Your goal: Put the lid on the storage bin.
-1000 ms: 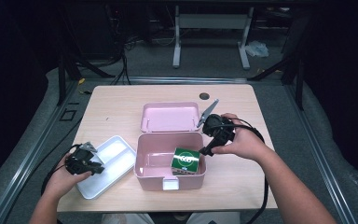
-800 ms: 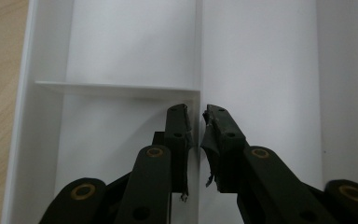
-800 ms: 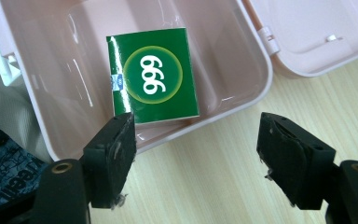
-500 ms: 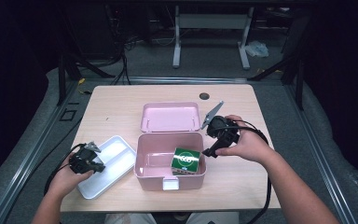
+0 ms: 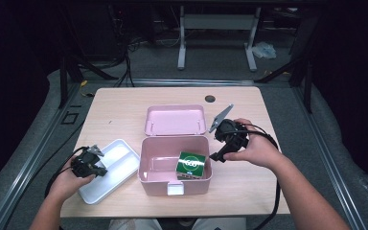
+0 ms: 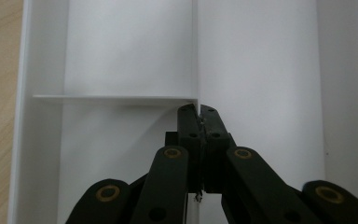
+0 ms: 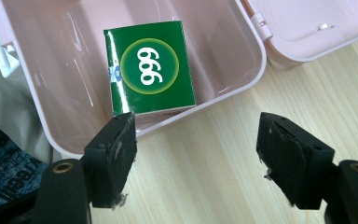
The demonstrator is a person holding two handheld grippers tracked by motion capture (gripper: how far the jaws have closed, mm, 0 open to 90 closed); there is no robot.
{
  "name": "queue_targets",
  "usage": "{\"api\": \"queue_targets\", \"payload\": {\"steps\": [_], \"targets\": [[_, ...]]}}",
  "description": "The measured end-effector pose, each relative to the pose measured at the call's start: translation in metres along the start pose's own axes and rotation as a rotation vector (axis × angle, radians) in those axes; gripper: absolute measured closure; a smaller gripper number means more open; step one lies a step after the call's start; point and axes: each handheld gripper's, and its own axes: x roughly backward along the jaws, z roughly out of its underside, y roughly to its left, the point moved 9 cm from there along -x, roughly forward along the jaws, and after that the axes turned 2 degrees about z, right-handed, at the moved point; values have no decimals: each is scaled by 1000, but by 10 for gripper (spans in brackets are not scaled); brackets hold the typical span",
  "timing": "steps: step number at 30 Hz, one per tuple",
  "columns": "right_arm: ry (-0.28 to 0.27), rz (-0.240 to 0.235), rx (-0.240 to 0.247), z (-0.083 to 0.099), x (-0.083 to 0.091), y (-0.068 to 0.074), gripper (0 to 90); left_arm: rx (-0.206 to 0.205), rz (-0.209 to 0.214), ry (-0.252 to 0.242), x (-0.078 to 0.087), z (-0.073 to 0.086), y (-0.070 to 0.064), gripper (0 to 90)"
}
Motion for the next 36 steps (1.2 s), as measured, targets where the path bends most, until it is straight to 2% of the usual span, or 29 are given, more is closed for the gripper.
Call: {"api": "queue_targets", "payload": {"steps": [6, 8, 13, 23, 29, 33, 36], "targets": [[4, 1, 9, 2, -1, 3, 285, 0, 1, -10, 5, -2, 1, 897], [4, 1, 10, 2, -1, 3, 285, -18, 1, 5, 6, -2, 0, 897], [4, 2, 6, 2, -1, 3, 285, -25, 1, 32, 6, -2, 3, 897], [3, 3, 10, 3, -1, 3, 290, -13, 10, 64, 0, 0, 3, 895], [6, 6, 11, 5, -2, 4, 291, -16, -1, 107, -1, -2, 3, 891], [-4, 4, 10, 4, -1, 4, 294, 5, 6, 108, -2, -2, 3, 884], [-3, 7, 11, 5, 0, 5, 295, -11, 0, 113, -2, -2, 2, 895]]}}
